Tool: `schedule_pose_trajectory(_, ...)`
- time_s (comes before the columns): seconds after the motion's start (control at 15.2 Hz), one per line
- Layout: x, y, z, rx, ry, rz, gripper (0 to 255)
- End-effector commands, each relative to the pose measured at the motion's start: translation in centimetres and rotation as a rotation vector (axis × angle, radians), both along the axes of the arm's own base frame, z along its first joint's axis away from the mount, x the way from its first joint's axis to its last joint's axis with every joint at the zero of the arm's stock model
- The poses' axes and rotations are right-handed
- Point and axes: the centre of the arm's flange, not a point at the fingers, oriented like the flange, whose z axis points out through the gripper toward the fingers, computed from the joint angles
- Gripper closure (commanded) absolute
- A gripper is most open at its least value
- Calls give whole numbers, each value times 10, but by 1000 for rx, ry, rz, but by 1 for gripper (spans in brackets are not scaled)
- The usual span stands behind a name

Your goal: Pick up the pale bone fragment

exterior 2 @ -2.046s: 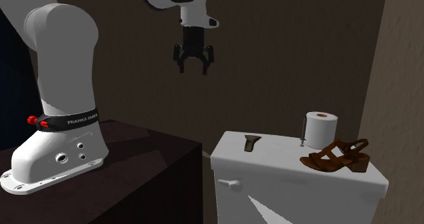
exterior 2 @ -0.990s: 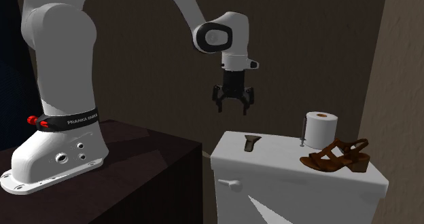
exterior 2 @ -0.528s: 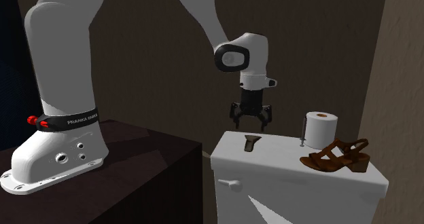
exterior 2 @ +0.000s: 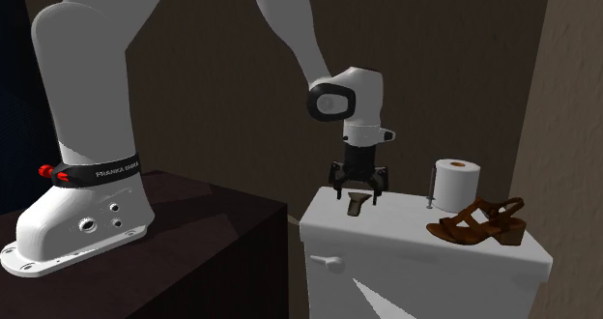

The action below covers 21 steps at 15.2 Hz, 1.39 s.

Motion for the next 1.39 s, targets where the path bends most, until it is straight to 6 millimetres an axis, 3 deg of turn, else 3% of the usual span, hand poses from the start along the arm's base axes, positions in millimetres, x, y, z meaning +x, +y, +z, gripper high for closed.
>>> schedule_pose_trajectory(0.0, 0, 0, -5, 0, 0, 0, 0)
schedule_pose_trajectory(0.07, 0, -1, -5, 0, 0, 0, 255)
schedule_pose_trajectory(0.66, 0, 0, -5, 0, 0, 0, 255)
schedule_pose_trajectory(1.32, 0, 0, 48, 0, 0, 0, 255)
